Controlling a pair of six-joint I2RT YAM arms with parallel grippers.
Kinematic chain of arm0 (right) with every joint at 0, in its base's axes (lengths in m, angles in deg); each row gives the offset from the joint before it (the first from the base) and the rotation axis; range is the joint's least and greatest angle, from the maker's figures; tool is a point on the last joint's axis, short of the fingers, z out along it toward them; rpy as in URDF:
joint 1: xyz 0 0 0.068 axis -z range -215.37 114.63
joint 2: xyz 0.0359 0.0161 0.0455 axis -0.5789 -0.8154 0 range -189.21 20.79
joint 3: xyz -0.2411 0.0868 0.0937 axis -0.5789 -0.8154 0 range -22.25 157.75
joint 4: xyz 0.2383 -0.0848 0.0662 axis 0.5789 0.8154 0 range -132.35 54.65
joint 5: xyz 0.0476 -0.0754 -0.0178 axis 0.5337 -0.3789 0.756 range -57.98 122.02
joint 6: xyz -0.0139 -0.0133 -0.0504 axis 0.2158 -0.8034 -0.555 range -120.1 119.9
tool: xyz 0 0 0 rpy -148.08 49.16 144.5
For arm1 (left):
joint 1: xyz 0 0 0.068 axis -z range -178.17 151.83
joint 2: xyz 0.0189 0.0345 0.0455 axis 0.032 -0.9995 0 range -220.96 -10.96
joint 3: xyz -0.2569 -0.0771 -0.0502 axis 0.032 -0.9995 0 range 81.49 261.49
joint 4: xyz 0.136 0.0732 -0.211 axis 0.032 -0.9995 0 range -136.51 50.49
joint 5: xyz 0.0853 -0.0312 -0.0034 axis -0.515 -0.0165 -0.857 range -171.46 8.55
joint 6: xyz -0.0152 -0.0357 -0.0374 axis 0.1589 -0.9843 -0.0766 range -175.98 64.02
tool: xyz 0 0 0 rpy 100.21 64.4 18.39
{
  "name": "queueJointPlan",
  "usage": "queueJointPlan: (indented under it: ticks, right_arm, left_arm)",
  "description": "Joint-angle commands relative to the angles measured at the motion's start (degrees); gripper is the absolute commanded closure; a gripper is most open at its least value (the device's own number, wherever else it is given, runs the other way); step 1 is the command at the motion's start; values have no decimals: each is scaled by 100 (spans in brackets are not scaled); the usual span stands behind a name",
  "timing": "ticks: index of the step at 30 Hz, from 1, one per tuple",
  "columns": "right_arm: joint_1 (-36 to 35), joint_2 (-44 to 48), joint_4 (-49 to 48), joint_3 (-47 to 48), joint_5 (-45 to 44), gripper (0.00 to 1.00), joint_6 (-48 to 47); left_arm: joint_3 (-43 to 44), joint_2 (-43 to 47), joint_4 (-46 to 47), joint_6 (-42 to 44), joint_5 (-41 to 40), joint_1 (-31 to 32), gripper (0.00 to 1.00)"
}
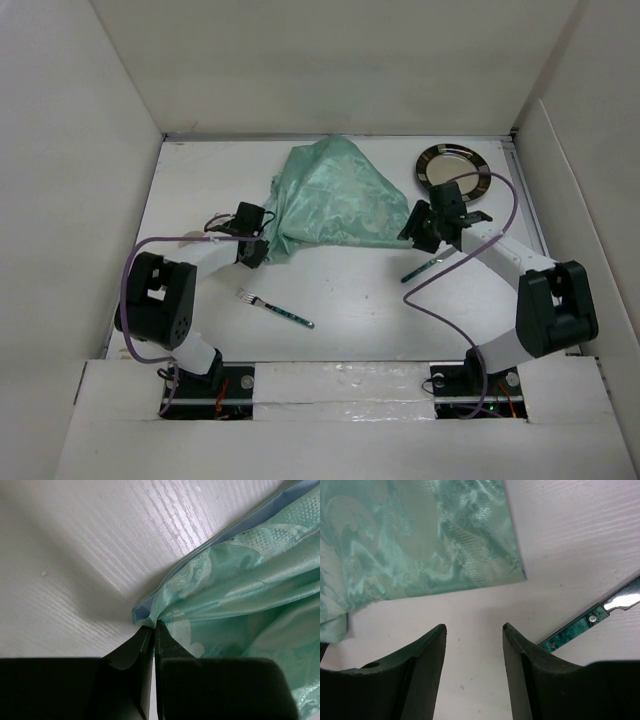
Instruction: Set the dinner table for one person
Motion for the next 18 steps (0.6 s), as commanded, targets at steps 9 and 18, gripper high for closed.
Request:
queueJointPlan:
  ticks: [9,18]
  right_arm:
    - [248,-1003,-303,214,29,43,580]
    - [240,-1732,-189,636,170,50,1133]
  left_arm:
    - [237,676,-303,1055,-822,-29,100]
    - [281,870,-92,1767,-918,-29,100]
